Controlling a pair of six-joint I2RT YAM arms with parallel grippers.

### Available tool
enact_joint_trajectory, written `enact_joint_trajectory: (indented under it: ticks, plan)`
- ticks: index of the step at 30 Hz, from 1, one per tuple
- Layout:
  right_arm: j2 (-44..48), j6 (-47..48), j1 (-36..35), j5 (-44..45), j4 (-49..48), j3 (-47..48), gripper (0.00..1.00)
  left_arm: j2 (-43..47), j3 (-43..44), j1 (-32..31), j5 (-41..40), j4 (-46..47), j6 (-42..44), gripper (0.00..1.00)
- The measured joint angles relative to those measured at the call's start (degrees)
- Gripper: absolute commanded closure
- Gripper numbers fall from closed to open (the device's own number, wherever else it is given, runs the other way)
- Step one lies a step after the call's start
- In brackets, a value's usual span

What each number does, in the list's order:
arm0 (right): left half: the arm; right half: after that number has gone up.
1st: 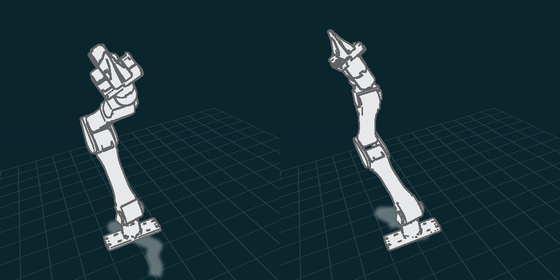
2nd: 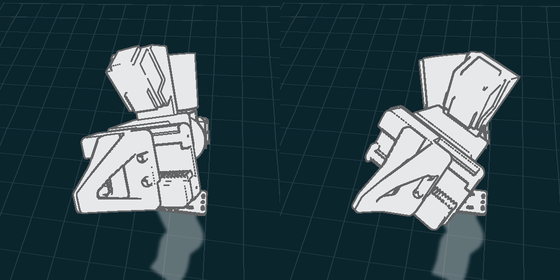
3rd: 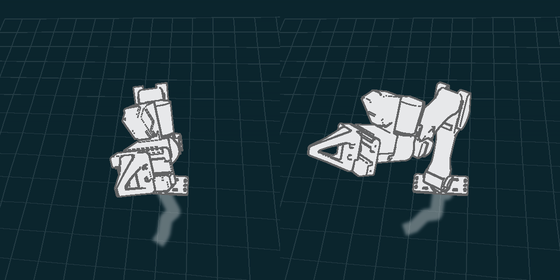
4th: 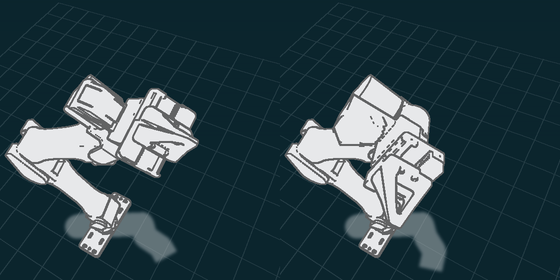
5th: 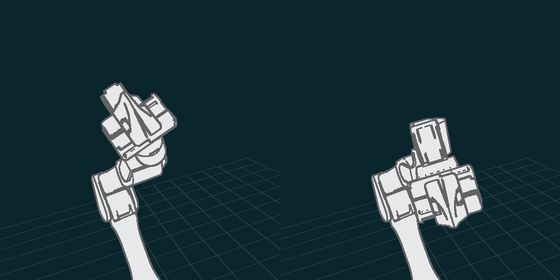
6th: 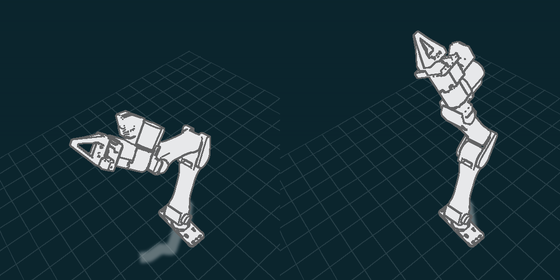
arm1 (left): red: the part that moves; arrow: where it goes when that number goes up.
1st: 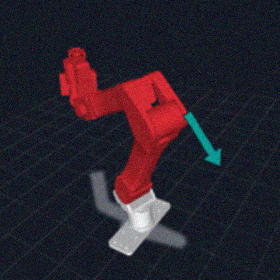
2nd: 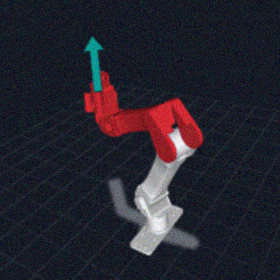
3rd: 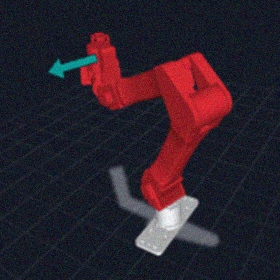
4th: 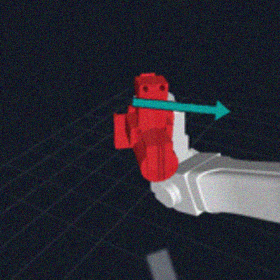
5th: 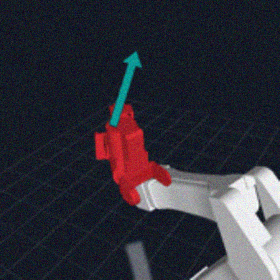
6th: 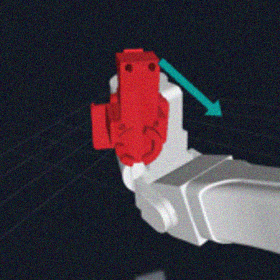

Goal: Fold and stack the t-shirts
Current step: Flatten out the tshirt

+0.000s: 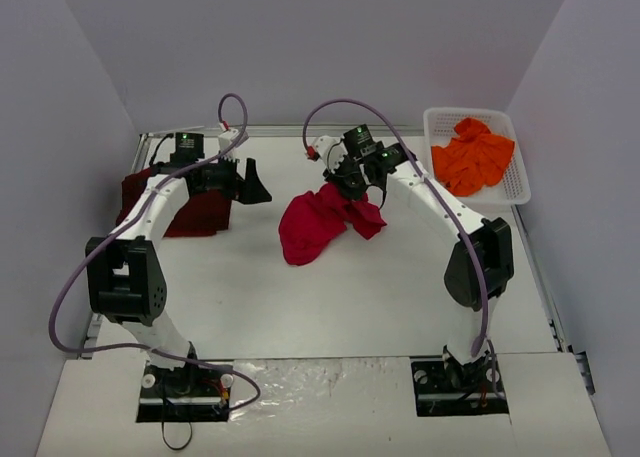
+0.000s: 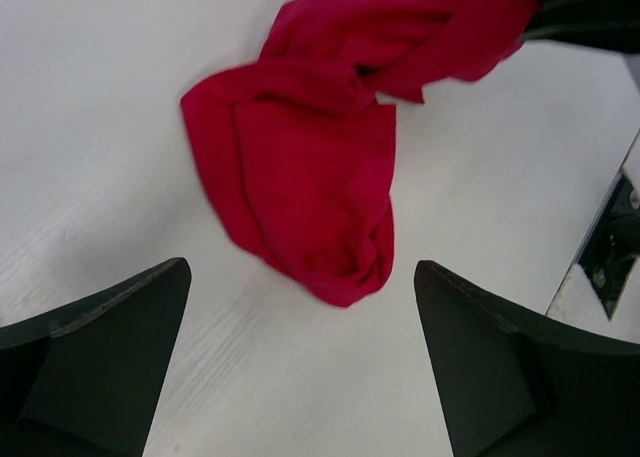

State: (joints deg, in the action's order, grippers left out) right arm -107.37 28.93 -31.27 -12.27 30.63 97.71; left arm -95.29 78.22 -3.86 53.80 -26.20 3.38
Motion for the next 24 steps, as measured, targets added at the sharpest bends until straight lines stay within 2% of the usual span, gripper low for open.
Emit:
enact_joint_trajectory:
  ticks: [6,12,18,24]
  plan:
    - [0.52,-0.59,-0.5,-0.87,2.78,6.54,1.0,-3.85,6.27,-4.44,1.66,9.2,-9.16,0.06]
    - [5.95,-0.39,-0.66,-1.79,3.96,14.27,1.0,-3.93,6.56,-4.81,1.29,11.47,-11.08,0.06]
    - [10.38,0.7,0.15,-2.69,3.06,10.29,1.0,-4.31,5.29,-5.79,-0.61,9.64,-8.2,0.06]
    - [4.76,1.36,1.95,-3.13,3.02,3.52,1.0,-4.37,4.09,-8.11,-2.82,6.82,-4.46,0.06]
